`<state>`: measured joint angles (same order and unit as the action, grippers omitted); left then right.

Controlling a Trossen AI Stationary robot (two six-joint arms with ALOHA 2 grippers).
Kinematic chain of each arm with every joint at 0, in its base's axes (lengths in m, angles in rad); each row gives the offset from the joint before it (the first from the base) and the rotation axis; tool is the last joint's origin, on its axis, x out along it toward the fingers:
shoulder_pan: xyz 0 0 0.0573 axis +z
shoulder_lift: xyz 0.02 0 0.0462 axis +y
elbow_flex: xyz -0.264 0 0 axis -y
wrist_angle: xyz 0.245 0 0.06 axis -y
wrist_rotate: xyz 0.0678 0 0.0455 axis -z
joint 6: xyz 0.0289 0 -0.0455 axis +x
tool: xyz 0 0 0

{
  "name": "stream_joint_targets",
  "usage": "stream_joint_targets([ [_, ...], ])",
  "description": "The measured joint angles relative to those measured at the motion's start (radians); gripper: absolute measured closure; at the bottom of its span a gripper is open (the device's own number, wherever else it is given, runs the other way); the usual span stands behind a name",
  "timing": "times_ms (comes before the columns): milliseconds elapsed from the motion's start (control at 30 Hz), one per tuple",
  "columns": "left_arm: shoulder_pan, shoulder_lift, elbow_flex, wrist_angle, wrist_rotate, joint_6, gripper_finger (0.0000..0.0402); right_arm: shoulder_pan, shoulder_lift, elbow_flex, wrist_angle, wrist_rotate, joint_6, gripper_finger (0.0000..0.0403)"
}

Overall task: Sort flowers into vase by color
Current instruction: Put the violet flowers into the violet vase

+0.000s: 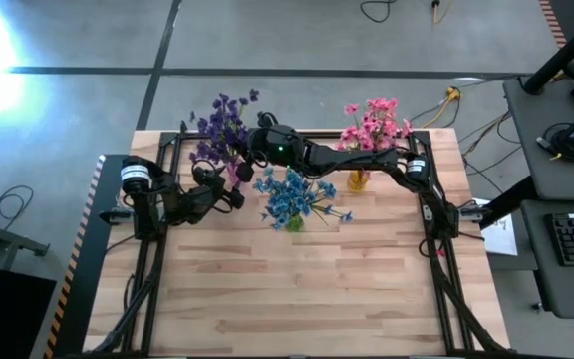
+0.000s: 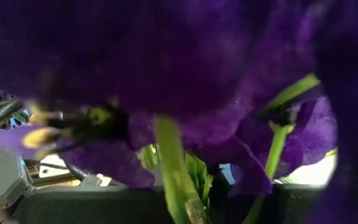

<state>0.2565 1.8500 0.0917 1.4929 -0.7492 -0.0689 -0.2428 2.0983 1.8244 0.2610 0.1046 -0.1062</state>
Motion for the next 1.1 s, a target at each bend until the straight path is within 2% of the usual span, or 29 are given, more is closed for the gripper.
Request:
stream_joint_targets([
  [267, 0.0, 0.0, 0.0, 0.0, 0.0, 0.0, 0.0092, 0.0, 0.0, 0.0, -0.034, -0.002, -0.007, 0.037],
  [733, 0.0, 0.0, 0.0, 0.0, 0.0, 0.0, 0.0092, 0.005, -0.006, -0.001, -0.054, -0.002, -0.044, 0.0225],
  [1100, 0.0, 0.0, 0.0, -0.008, -0.001, 0.0, 0.0092, 0.006, -0.027, -0.001, -0.096, 0.001, -0.043, 0.0171],
])
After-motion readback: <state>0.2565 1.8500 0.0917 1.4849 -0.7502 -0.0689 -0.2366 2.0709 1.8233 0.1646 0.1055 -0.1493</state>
